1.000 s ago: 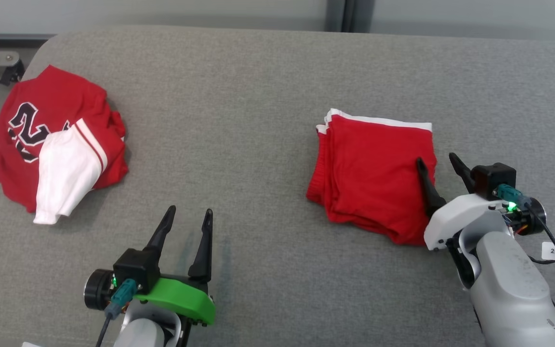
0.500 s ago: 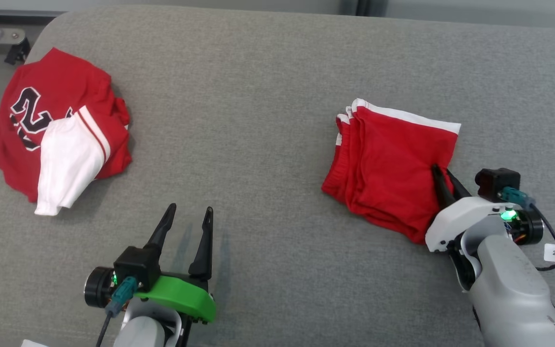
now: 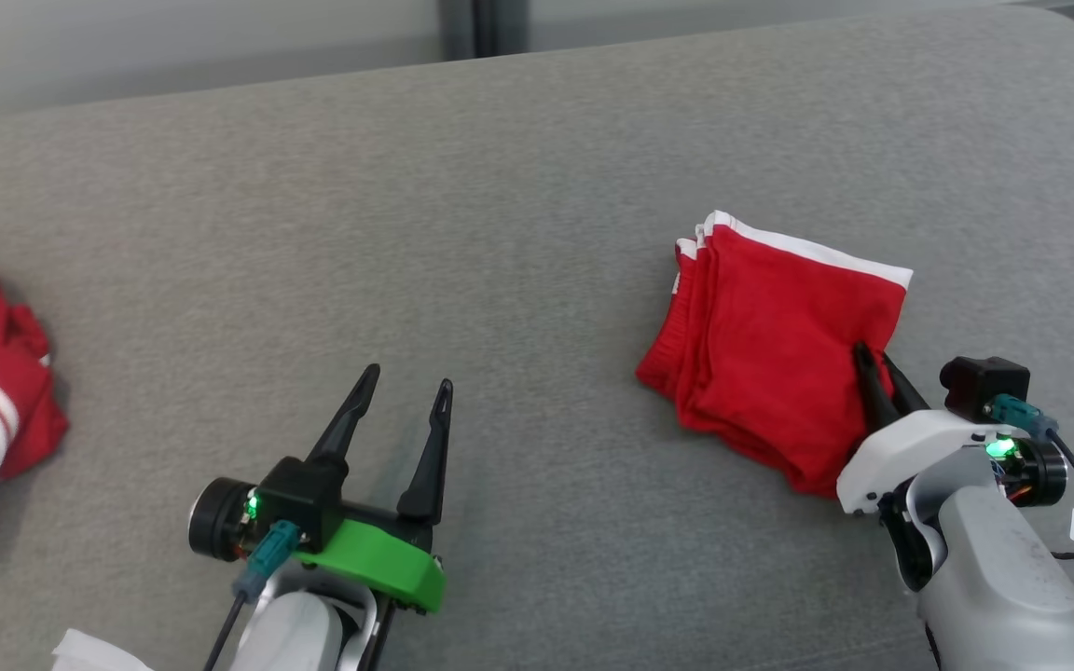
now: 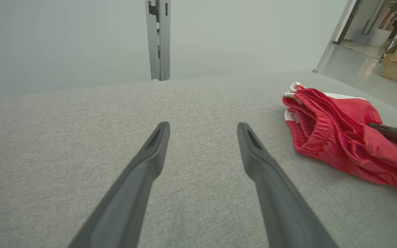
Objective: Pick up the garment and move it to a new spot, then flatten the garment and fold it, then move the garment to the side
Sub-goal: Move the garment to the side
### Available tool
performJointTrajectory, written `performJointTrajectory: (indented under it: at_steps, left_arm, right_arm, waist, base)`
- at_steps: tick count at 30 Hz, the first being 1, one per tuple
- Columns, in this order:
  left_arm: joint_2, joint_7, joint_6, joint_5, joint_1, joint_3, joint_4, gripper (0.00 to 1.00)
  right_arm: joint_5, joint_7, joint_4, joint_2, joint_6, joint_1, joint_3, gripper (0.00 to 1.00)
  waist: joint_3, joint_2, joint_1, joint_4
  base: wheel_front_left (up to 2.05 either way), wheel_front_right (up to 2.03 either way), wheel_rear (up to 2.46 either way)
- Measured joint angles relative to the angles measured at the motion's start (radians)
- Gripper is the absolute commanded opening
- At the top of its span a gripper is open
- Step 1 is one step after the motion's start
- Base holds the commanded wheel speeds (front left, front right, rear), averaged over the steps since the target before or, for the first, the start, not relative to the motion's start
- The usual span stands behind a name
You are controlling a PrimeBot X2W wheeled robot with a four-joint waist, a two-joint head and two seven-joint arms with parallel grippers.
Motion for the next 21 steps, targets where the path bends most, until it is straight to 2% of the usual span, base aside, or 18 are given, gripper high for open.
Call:
performJointTrajectory:
  at_steps: [13,16,21]
  left_arm:
    - [0.024,0.0,0.0,-0.02,-0.02,-0.09,-0.002,1.0]
    - [0.036,0.0,0.0,-0.023,-0.022,-0.098,-0.001,1.0]
    - [0.063,0.0,0.0,-0.027,-0.04,-0.101,0.001,1.0]
  right_arm:
    - [0.068,0.001,-0.035,0.0,0.0,0.05,0.084,0.0]
    - [0.059,0.001,-0.04,-0.001,0.0,0.05,0.086,0.0]
    - [-0.042,0.001,-0.04,0.0,0.0,-0.003,0.066,0.0]
  waist:
    - [0.013,0.0,0.0,-0.283]
    - [0.028,0.0,0.0,-0.321]
    - [0.074,0.0,0.0,-0.341]
  base:
    - [0.0,0.0,0.0]
    - [0.0,0.0,0.0]
    - [0.0,0.0,0.0]
